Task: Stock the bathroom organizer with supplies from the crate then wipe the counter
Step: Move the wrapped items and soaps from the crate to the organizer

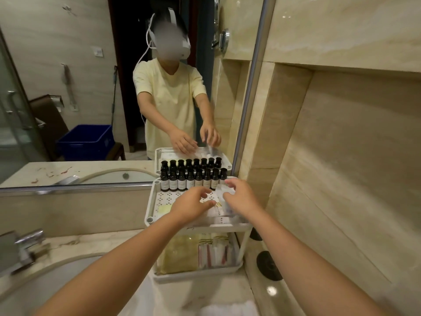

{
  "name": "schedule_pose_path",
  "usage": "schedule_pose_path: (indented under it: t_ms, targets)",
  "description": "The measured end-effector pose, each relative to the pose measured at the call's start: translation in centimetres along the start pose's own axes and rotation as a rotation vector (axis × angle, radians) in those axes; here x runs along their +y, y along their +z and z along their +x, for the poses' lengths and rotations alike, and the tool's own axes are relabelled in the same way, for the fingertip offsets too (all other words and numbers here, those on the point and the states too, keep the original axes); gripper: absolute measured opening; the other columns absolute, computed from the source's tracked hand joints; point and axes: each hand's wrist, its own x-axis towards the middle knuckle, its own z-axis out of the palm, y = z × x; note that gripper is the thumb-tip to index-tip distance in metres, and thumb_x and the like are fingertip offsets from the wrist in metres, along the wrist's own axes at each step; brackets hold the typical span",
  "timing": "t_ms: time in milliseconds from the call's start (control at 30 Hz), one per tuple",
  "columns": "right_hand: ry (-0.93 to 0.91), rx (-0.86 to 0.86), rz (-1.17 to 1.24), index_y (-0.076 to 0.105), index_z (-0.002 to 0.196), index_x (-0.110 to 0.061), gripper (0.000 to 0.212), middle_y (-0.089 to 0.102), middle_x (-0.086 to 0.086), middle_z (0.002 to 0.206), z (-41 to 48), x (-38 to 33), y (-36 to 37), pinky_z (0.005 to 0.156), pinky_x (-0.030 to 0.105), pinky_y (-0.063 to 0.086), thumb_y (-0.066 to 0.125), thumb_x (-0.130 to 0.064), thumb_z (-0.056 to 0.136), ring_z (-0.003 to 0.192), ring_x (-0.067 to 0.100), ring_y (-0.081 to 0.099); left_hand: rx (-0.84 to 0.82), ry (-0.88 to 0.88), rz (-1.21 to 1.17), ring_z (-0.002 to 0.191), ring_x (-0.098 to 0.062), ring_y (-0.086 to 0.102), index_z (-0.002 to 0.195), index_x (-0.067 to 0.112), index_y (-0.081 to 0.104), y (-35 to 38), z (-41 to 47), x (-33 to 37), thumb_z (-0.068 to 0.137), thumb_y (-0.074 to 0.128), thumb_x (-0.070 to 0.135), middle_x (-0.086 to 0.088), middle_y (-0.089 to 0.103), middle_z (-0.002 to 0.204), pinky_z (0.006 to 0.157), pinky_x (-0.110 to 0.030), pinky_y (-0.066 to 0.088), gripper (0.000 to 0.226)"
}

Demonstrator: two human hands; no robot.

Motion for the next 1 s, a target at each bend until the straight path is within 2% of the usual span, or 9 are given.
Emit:
schedule_pose_path:
  t_ms: [133,367,533,700,833,1000]
  targets:
    - [-0.166,-0.064,-0.189,0.055,0.131,-0.029,0.046,0.054,-0.007,0.133,-1.1,-2.9,1.7,0.098,0.038,0.047,0.059,-0.025,0.085,0.122,0.016,0.05,0.097,0.01,0.073,0.108,-0.007,0.058,0.132,0.028,0.055,-2.5,-2.0,-1.6,0.089,0.064,0.044,0.009,0.062,0.122,0.092,-0.035,0.05,0.047]
    - [-0.333,-0.164,-0.386,0.049,0.139,-0.027,0.052,0.05,-0.001,0.141,-3.6,-7.7,5.2,0.101,0.038,0.041,0.057,-0.026,0.087,0.131,0.021,0.043,0.2,-0.101,0.224,0.109,-0.011,0.057,0.13,0.03,0.053,-6.8,-7.2,-5.3,0.086,0.068,0.042,0.008,0.06,0.121,0.092,-0.036,0.049,0.049]
    - [-0.43,-0.242,-0.457,0.047,0.14,-0.026,0.053,0.05,0.002,0.14,-6.5,-11.3,7.8,0.102,0.039,0.04,0.057,-0.028,0.087,0.13,0.024,0.043,0.226,-0.191,0.336,0.11,-0.01,0.056,0.13,0.031,0.05,-10.0,-12.7,-7.9,0.085,0.067,0.045,0.009,0.059,0.123,0.087,-0.031,0.05,0.05]
    - [-0.497,-0.335,-0.484,0.044,0.142,-0.026,0.058,0.048,0.003,0.141,-10.6,-15.0,11.2,0.103,0.04,0.04,0.055,-0.026,0.085,0.13,0.025,0.042,0.216,-0.288,0.388,0.112,-0.013,0.057,0.132,0.028,0.05,-12.8,-19.5,-10.4,0.086,0.066,0.046,0.005,0.059,0.125,0.091,-0.034,0.05,0.052]
    - [-0.557,-0.4,-0.475,0.045,0.141,-0.027,0.058,0.049,0.001,0.14,-14.4,-18.0,14.1,0.101,0.038,0.04,0.057,-0.028,0.084,0.129,0.025,0.045,0.216,-0.391,0.434,0.117,-0.015,0.054,0.131,0.028,0.05,-14.6,-25.1,-12.3,0.085,0.066,0.047,0.006,0.057,0.128,0.093,-0.033,0.047,0.052]
    - [-0.636,-0.456,-0.456,0.048,0.138,-0.027,0.055,0.052,0.002,0.133,-19.5,-21.4,17.5,0.096,0.036,0.041,0.058,-0.029,0.084,0.123,0.027,0.048,0.228,-0.513,0.452,0.113,-0.017,0.056,0.131,0.031,0.051,-16.6,-32.0,-14.2,0.084,0.066,0.047,0.005,0.057,0.125,0.089,-0.034,0.047,0.051]
